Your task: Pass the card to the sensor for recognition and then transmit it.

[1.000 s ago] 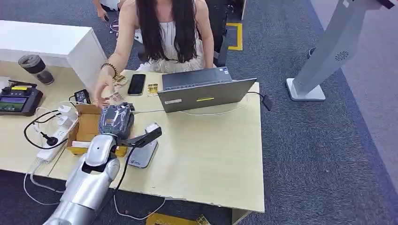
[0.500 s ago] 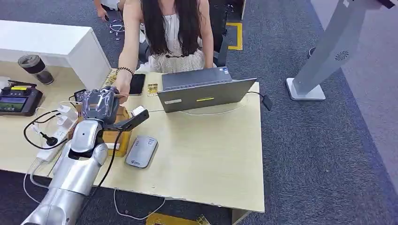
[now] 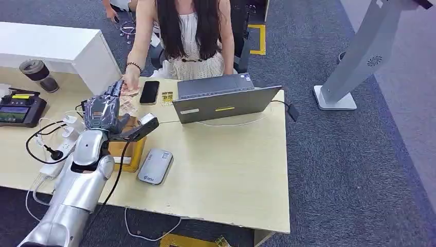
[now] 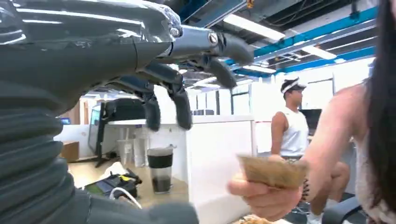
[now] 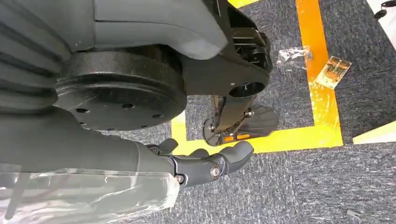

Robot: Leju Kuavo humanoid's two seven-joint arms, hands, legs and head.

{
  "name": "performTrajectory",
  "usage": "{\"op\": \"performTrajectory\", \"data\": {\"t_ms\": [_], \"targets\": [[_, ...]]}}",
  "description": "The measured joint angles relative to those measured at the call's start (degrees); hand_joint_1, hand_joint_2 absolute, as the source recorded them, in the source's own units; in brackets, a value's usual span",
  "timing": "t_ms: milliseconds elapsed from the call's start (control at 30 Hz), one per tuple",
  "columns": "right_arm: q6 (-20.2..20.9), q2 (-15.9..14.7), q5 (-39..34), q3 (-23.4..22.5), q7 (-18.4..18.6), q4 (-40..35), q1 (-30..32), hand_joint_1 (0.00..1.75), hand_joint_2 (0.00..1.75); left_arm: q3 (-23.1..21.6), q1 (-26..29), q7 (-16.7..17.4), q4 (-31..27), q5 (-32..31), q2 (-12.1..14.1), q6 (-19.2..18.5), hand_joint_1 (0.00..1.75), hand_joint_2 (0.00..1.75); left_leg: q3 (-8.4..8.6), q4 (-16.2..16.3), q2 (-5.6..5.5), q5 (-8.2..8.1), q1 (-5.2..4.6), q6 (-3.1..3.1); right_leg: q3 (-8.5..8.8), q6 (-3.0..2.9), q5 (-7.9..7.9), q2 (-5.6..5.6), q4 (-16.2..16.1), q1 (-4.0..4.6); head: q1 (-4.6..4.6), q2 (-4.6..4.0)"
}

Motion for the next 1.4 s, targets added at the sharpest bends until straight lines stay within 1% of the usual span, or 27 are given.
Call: {"op": "performTrajectory", "data": {"t_ms": [100, 233, 333, 467, 567, 700, 833, 967, 1033, 1167, 1300, 1400], "targets": [[0.0, 0.0, 0.0, 0.0, 0.0, 0.0, 0.0, 0.00, 0.00, 0.0, 0.4, -0.2, 0.0, -0.1, 0.0, 0.7, 0.00, 1.75, 0.00, 0.0, 0.00, 0.00, 0.00, 0.00, 0.00, 0.00, 0.00, 0.00, 0.0, 0.00, 0.00, 0.00], [0.0, 0.0, -0.2, 0.0, -0.2, 0.0, 0.1, 0.00, 0.00, 0.0, 2.3, -1.6, -1.7, 1.0, -0.2, 1.9, 0.00, 1.75, 0.00, 0.0, 0.01, 0.00, 0.00, 0.00, -0.01, 0.00, 0.00, 0.01, 0.0, 0.00, 0.00, 0.00], [0.0, 0.0, -0.6, 0.0, -0.6, 0.0, 0.2, 0.00, 0.00, 0.0, 4.9, -3.2, -4.9, 2.7, -0.6, 2.5, 0.00, 1.75, -0.01, 0.0, 0.01, -0.01, 0.00, 0.01, -0.02, 0.01, -0.01, 0.02, 0.0, 0.00, 0.00, 0.00], [0.0, 0.0, -2.1, -0.1, -1.3, 0.0, 0.5, 0.00, 0.00, 0.0, 10.2, -5.5, -10.5, 4.4, -0.9, 2.3, 0.00, 1.75, -0.03, 0.0, 0.03, -0.06, -0.01, -0.02, -0.04, 0.02, -0.05, 0.03, 0.0, -0.01, -0.02, 0.00], [0.0, 0.0, -3.1, -0.5, -1.7, 0.0, 0.7, 0.00, 0.00, -0.1, 15.6, -6.8, -15.6, 5.2, -1.0, 1.4, 0.00, 1.75, -0.03, 0.0, 0.06, -0.10, 0.00, 0.01, -0.08, 0.02, -0.06, 0.06, 0.0, 0.00, 0.00, 0.00], [0.0, 0.0, -4.2, -1.5, -1.9, -0.1, 0.9, 0.00, 0.00, -0.1, 22.2, -8.1, -20.8, 6.1, -0.4, -0.2, 0.00, 1.75, -0.08, 0.0, 0.06, -0.10, 0.00, 0.00, -0.15, 0.03, -0.08, 0.05, 0.0, 0.00, -0.02, 0.00], [0.0, 0.0, -4.5, -2.1, -2.0, -0.1, 1.1, 0.00, 0.00, -0.1, 26.5, -8.1, -23.8, 6.6, 1.3, -3.9, 0.00, 1.75, -0.10, 0.0, 0.06, -0.09, 0.00, 0.00, -0.15, 0.03, -0.08, 0.05, 0.0, 0.00, -0.02, 0.00], [0.0, 0.0, -4.5, -2.6, -2.0, -0.1, 1.2, 0.00, 0.00, -0.1, 29.7, -7.6, -24.8, 7.1, 3.0, -5.7, 0.00, 1.75, -0.10, 0.0, 0.04, -0.09, 0.00, 0.00, -0.15, 0.03, -0.07, 0.04, 0.0, 0.00, -0.02, 0.00], [0.0, 0.0, -4.5, -2.7, -2.0, -0.1, 1.2, 0.00, 0.00, 0.0, 30.5, -7.1, -24.8, 7.3, 3.5, -5.9, 0.00, 1.75, -0.11, 0.0, 0.04, -0.09, 0.00, 0.00, -0.14, 0.03, -0.07, 0.04, 0.0, 0.00, -0.02, 0.00], [0.0, 0.0, -4.5, -2.8, -1.9, -0.2, 1.2, 0.00, 0.00, 0.4, 31.2, -7.0, -24.8, 7.4, 4.2, -6.1, 0.00, 1.75, -0.12, 0.0, 0.04, -0.09, 0.00, 0.00, -0.14, 0.03, -0.07, 0.03, 0.0, 0.00, 0.00, 0.00], [0.0, 0.0, -4.5, -2.9, -1.9, -0.2, 1.2, 0.00, 0.00, 0.6, 31.4, -7.0, -24.8, 7.4, 4.5, -6.1, 0.00, 1.75, -0.12, 0.0, 0.03, -0.09, 0.00, 0.00, -0.14, 0.03, -0.07, 0.03, 0.0, 0.00, -0.02, 0.00], [0.0, 0.0, -4.2, -2.9, -1.8, -0.3, 1.2, 0.00, 0.00, 1.1, 31.4, -5.7, -24.5, 6.7, 4.5, -6.8, 0.00, 1.75, -0.11, 0.0, 0.04, -0.09, 0.00, 0.00, -0.15, 0.03, -0.07, 0.03, 0.0, 0.00, -0.02, 0.00]]}}
